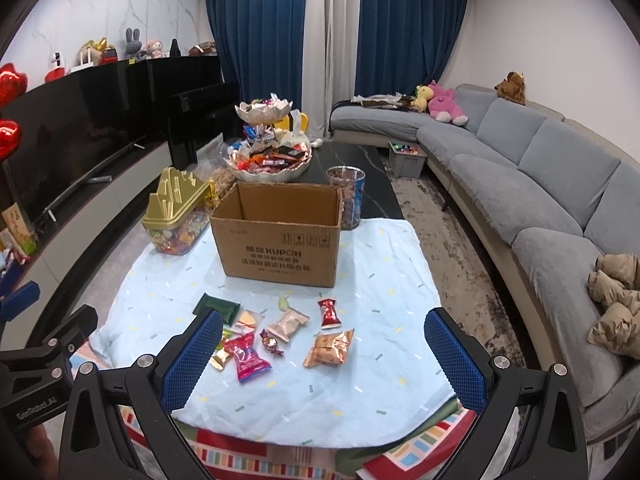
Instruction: Organize snacks
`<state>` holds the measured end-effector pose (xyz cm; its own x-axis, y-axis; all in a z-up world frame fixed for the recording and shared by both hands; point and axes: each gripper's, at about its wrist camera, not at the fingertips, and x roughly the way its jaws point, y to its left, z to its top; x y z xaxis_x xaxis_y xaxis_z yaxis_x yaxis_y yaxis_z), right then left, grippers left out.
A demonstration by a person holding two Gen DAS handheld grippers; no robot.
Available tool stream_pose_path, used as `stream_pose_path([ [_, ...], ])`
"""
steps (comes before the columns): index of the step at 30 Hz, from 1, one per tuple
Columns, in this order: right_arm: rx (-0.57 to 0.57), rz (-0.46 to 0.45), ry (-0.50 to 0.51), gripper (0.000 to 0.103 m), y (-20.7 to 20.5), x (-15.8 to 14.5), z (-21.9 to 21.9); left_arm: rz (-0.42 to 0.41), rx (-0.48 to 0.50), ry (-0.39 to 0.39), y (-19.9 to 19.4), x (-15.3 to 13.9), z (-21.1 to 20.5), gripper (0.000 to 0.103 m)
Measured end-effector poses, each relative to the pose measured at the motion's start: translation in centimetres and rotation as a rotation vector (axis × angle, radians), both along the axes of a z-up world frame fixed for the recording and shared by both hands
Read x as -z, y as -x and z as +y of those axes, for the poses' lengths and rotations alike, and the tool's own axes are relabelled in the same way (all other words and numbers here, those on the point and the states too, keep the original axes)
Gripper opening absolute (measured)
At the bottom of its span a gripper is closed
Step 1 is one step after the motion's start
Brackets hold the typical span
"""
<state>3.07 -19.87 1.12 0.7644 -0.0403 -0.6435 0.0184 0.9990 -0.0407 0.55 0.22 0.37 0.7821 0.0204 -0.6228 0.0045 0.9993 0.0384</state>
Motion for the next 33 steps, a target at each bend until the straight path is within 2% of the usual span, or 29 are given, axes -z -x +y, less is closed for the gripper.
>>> stream_pose_path([
  [6,0.003,0.03,-0.002,0.102,-1.7,2.0,0.0,0.025,0.016,-0.018,-1.9,1.1,0.0,0.103],
  [21,0.017,0.128,0.009,0.102,-6.2,7.6,-0.7,0.1,0.073,-0.037,-6.2,5.8,-1.7,0.103],
  [33,0.02,0.177,0.021,0.102,-8.9,11.0,-1.3,0.195,0.085,-0.024,-9.0,10.6,-2.9,0.09],
])
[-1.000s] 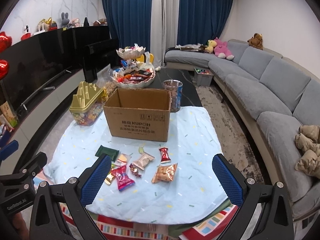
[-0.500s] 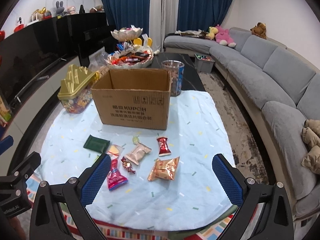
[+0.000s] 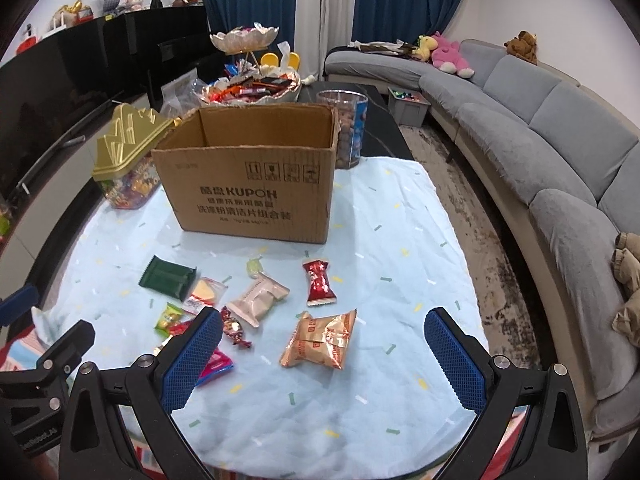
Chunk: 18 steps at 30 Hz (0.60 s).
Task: Organize snacks
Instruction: 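Move left tool to the gold-wrapped candy while right tool approaches the Fortune Biscuits bag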
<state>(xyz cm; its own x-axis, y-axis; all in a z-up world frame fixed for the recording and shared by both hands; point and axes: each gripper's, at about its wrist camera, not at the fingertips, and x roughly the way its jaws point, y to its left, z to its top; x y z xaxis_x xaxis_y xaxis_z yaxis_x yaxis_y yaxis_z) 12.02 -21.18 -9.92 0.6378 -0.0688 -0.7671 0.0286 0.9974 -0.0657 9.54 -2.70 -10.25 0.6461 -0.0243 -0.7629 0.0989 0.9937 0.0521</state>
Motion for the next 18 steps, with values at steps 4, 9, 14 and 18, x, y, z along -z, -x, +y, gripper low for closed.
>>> stream_pose_path([
  [4,-0.015,0.005,0.03,0.102,-1.0,1.3,0.2,0.03,0.003,-0.014,-0.8,1.8,-0.1,0.084],
  [9,-0.017,0.027,0.04,0.102,-2.1,3.1,0.4,0.081,-0.003,-0.015,-1.8,4.2,0.0,0.08],
  [14,-0.008,0.049,0.068,0.102,-2.8,5.3,0.3,0.117,-0.003,-0.02,-2.3,6.1,0.1,0.078],
  [18,0.01,0.069,0.077,0.102,-3.3,6.7,-0.3,0.139,0.01,-0.027,-2.6,7.6,-0.2,0.078],
])
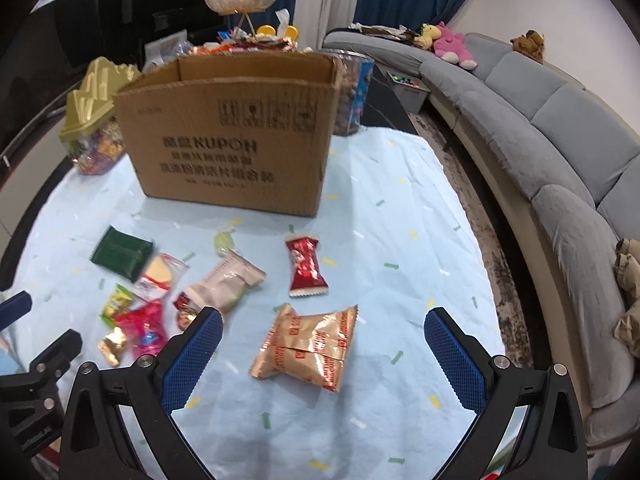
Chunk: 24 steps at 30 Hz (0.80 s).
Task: Organize snacks
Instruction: 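Move left tool to the gold-wrapped candy while right tool approaches the Fortune Biscuits bag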
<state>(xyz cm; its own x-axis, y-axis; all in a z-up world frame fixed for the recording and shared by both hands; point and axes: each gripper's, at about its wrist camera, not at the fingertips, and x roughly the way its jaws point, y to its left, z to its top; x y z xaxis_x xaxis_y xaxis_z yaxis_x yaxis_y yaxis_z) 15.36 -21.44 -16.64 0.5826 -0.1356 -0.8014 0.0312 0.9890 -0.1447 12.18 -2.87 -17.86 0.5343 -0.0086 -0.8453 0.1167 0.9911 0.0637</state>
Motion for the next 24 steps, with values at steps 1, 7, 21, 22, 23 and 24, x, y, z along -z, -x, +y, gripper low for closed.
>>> stream_pose_path([
  [1,0.004,0.006,0.003,0.102,-0.1,0.4,-0.1,0.005,0.005,-0.004,-0.1,0.3,-0.1,0.077],
  [7,0.016,0.027,0.005,0.102,-0.8,2.0,-0.6,0.025,0.027,-0.005,-0.5,2.1,-0.7,0.073],
  [21,0.01,0.064,-0.007,0.102,-1.6,4.1,-0.2,0.087,0.049,0.015,-1.4,4.9,-1.0,0.053],
  [22,0.013,0.068,-0.008,0.102,-1.7,4.2,-0.2,0.09,0.055,0.015,-1.4,5.1,-1.1,0.051],
  [23,0.015,0.07,-0.011,0.101,-1.9,4.4,-0.3,0.093,0.059,0.014,-1.4,5.3,-1.2,0.049],
  [24,0.016,0.074,-0.014,0.1,-1.9,4.5,-0.3,0.095,0.06,0.012,-1.4,5.3,-1.2,0.047],
])
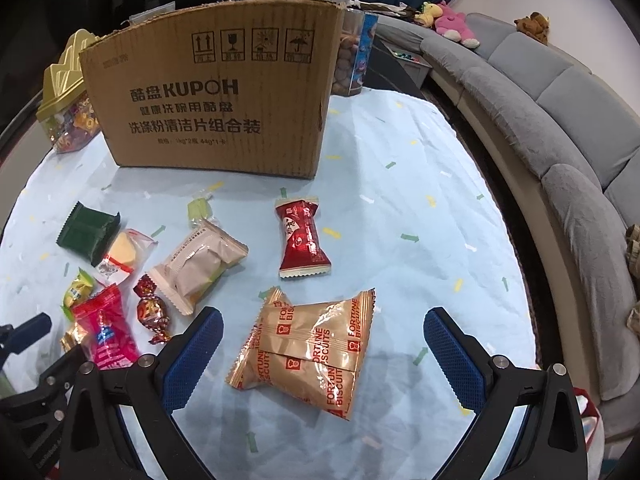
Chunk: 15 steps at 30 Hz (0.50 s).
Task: Organize snacks
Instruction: 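Move left tool to the gold-wrapped candy while right tool approaches the Fortune Biscuits bag, then close left gripper on the gold candy while right gripper closes on the Fortune Biscuits bag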
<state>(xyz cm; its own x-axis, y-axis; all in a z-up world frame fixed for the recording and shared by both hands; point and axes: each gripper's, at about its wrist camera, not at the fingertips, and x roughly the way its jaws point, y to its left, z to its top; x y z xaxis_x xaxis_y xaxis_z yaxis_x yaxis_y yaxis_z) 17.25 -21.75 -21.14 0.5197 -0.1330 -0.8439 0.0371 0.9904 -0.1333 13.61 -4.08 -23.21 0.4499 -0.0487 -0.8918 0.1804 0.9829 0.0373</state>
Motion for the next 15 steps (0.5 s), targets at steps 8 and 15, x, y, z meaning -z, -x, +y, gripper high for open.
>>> stream_pose_path([
  [8,-0.005,0.033,-0.023,0.09,-0.4,1.1,0.0,0.002,0.01,-0.002,-0.2,0.8,-0.3,0.032],
  [15,0.003,0.081,-0.058,0.069,-0.7,2.3,-0.4,-0.012,0.028,-0.009,0.0,0.8,-0.5,0.027],
])
